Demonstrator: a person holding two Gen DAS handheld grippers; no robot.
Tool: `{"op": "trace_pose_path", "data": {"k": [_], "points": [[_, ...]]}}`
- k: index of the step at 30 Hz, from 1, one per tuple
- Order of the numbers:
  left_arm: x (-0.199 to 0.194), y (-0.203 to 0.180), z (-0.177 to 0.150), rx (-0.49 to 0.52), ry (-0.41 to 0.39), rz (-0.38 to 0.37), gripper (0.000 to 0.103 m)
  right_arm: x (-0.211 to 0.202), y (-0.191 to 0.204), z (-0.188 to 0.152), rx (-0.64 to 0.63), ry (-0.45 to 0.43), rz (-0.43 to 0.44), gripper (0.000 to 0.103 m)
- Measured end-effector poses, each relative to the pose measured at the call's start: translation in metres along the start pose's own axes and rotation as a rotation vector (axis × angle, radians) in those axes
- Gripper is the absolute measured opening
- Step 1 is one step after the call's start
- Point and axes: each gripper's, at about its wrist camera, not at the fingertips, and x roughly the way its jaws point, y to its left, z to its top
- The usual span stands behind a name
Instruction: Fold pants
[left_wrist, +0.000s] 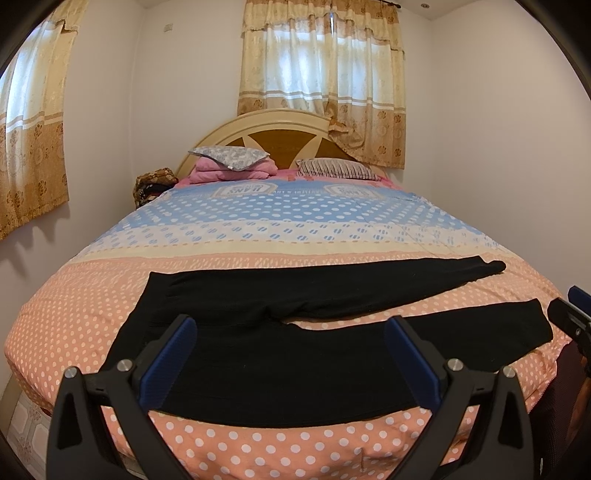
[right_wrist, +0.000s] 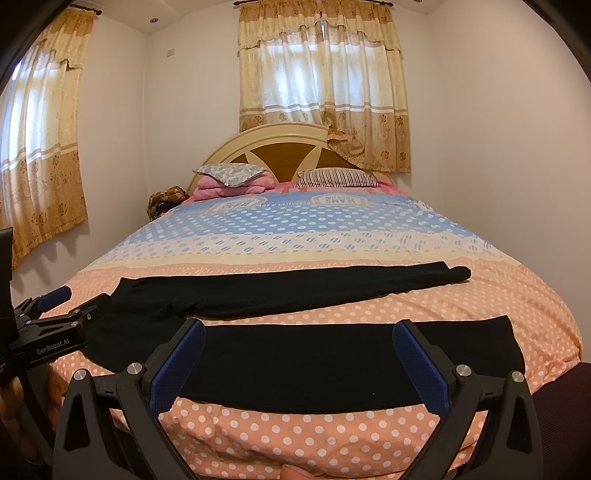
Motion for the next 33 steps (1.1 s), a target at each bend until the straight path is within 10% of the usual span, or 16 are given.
{"op": "trace_pose_path", "data": {"k": [18, 33], "points": [[0.051, 0.018, -0.017, 0.031, 0.077, 0.066, 0.103, 0.051, -0.012, -0.003, 0.002, 0.058, 0.036, 0.102], [0.175, 0.167, 0.034, 0.066, 0.237, 0.243, 0.1, 0.128, -0.039, 0.014, -0.03, 0.147, 0.023, 0.102]]}}
